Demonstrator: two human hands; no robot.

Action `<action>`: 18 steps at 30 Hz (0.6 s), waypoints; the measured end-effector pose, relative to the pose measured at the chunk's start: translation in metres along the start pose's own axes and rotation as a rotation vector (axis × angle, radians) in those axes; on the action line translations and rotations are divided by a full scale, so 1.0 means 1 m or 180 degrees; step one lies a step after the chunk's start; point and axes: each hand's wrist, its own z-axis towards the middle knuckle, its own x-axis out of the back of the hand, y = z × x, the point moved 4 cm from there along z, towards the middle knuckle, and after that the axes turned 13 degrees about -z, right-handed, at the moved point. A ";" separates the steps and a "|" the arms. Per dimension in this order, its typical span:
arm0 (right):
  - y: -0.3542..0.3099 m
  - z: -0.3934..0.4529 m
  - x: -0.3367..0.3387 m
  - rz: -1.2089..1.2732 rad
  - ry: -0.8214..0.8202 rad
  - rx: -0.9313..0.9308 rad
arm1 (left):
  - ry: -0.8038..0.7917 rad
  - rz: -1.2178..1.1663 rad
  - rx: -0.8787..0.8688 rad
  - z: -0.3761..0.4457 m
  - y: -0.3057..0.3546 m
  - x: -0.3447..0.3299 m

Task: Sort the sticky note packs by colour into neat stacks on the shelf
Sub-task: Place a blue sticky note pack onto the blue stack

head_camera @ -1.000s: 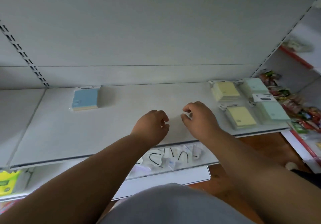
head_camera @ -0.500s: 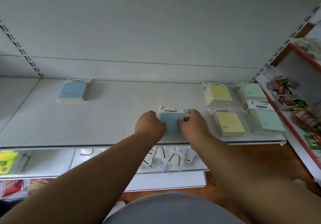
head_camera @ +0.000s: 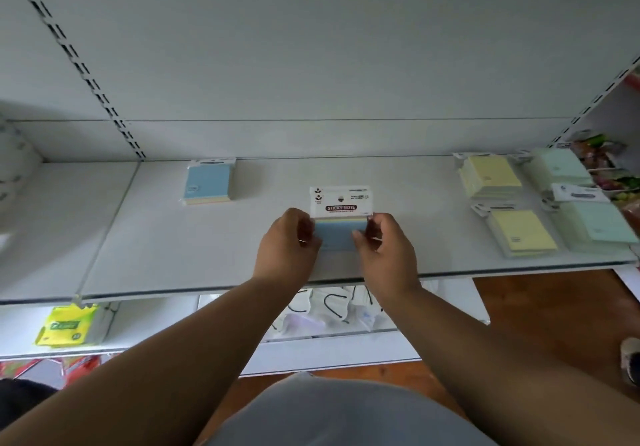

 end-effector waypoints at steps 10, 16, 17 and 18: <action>-0.013 -0.003 -0.006 0.0126 0.0182 -0.0200 | 0.0080 -0.0125 -0.0020 0.002 -0.002 0.015; -0.044 0.003 -0.039 -0.0029 -0.0392 0.0031 | 0.0478 0.0194 0.0473 -0.013 -0.023 0.063; -0.051 0.002 -0.047 -0.0051 -0.0484 0.0080 | 0.0551 0.0259 0.0529 -0.015 -0.027 0.074; -0.060 0.000 -0.055 -0.0063 -0.0563 0.0129 | 0.0611 0.0329 0.0579 -0.016 -0.031 0.084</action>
